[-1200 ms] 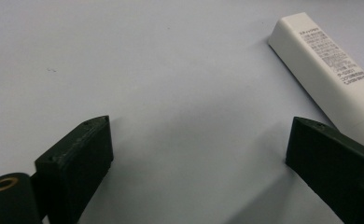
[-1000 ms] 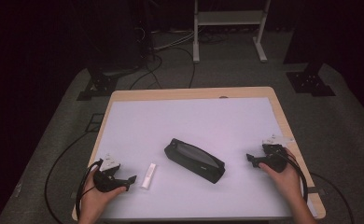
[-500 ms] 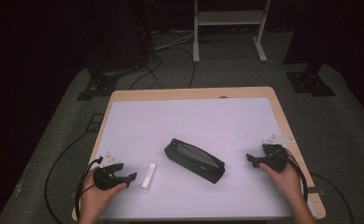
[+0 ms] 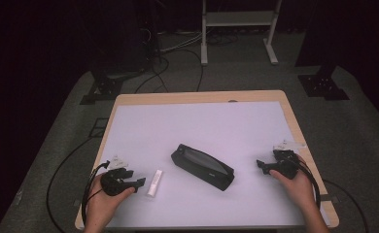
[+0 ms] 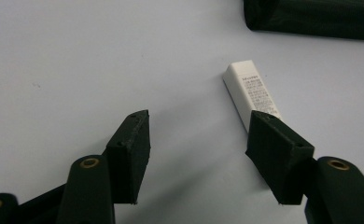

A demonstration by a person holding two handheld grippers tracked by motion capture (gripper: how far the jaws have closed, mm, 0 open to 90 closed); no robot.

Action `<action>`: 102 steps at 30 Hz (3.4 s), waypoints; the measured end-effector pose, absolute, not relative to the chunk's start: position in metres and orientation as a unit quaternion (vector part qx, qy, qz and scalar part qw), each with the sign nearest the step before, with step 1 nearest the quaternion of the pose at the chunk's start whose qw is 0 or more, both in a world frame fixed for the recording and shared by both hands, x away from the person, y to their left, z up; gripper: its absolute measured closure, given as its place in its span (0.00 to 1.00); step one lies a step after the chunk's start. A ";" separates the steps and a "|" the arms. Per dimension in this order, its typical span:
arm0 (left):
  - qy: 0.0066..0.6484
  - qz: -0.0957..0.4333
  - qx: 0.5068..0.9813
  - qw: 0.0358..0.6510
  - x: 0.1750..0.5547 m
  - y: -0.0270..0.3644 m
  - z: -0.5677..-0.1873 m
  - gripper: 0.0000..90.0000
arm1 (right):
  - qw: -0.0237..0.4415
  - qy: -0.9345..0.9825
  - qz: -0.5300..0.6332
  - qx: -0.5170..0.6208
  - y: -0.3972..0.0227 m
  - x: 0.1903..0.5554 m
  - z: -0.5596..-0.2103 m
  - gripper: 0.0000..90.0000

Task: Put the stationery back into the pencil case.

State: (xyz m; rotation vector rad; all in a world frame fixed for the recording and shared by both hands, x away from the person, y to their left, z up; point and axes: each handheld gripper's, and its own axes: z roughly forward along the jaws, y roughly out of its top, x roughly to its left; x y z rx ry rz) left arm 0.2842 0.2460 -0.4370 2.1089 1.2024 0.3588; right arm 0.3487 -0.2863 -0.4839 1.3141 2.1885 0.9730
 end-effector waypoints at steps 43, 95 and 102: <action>0.487 0.092 0.827 0.265 0.316 0.186 -0.415 0.60 | 0.202 0.784 0.349 0.473 -0.286 0.349 -0.484 0.18; 0.479 0.079 0.852 0.196 0.335 0.168 -0.443 0.79 | 0.203 0.784 0.349 0.471 -0.286 0.349 -0.484 0.18; 0.475 0.061 0.851 0.217 0.335 0.176 -0.442 0.79 | 0.203 0.784 0.349 0.471 -0.286 0.349 -0.484 0.18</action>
